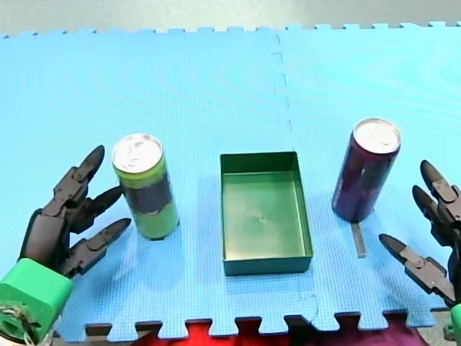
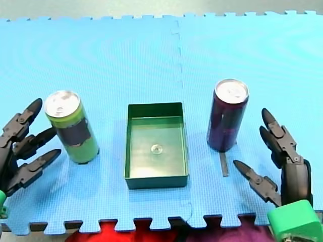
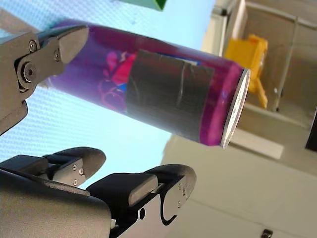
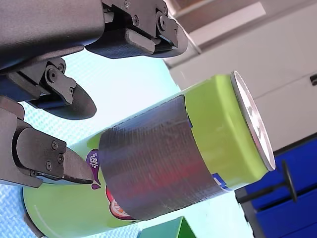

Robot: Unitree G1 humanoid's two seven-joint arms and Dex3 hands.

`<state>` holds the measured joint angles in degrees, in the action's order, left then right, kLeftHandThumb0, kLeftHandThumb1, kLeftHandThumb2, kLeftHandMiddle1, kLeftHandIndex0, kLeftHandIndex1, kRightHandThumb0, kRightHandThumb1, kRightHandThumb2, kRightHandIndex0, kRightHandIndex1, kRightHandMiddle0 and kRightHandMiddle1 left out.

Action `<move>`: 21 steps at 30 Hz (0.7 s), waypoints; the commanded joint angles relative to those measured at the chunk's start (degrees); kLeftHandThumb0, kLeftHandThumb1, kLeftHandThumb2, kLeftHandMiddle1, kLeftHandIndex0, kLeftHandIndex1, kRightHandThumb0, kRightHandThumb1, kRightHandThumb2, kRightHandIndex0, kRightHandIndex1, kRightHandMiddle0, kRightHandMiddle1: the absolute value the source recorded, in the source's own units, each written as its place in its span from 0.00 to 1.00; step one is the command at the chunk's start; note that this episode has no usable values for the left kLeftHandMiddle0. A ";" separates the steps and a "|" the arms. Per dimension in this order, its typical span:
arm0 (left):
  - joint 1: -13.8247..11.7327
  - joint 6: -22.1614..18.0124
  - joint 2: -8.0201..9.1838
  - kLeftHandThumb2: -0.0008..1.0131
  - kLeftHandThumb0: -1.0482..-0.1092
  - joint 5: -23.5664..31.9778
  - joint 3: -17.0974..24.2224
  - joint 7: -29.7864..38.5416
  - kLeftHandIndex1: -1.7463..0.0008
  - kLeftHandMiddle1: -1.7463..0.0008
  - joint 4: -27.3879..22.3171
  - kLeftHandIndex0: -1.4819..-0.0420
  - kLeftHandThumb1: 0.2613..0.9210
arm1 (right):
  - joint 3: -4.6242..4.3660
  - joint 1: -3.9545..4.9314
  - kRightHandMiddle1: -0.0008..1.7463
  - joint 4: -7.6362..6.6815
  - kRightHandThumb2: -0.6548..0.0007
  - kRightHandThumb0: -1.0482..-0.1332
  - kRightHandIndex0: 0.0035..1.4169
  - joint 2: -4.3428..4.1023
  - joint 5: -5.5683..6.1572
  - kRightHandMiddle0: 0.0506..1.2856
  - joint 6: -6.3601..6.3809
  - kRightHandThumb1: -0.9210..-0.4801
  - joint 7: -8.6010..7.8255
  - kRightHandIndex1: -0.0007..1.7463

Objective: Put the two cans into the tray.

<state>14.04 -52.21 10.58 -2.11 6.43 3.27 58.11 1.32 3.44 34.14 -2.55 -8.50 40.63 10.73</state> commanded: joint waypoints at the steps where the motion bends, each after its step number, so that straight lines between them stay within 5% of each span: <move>1: 0.42 -0.26 0.49 0.11 0.00 0.26 0.20 0.20 1.00 1.00 0.39 0.85 1.00 | 0.10 -0.07 0.00 -0.72 1.00 0.13 0.31 -0.88 0.43 0.22 -1.15 0.59 -1.00 0.00; 6: 1.19 -0.06 0.60 0.11 0.00 0.43 0.30 0.47 1.00 1.00 1.30 0.85 1.00 | 0.39 1.15 0.00 -0.16 1.00 0.18 0.31 -0.76 1.04 0.22 -3.02 0.64 -1.73 0.00; 13: 2.13 0.54 0.58 0.10 0.00 1.14 0.70 1.30 1.00 1.00 2.18 0.85 1.00 | 0.44 3.30 0.00 2.26 1.00 0.25 0.30 -0.63 1.09 0.21 -3.41 0.68 -1.64 0.00; 21: 2.73 1.10 0.50 0.10 0.00 2.36 1.28 2.66 1.00 1.00 2.65 0.85 1.00 | 0.24 4.88 0.00 3.11 1.00 0.30 0.31 -0.12 1.17 0.20 -5.09 0.70 -1.70 0.00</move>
<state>16.48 -51.41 10.81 -0.06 7.46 5.80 60.64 1.47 7.66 36.88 -2.60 -7.58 35.92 9.02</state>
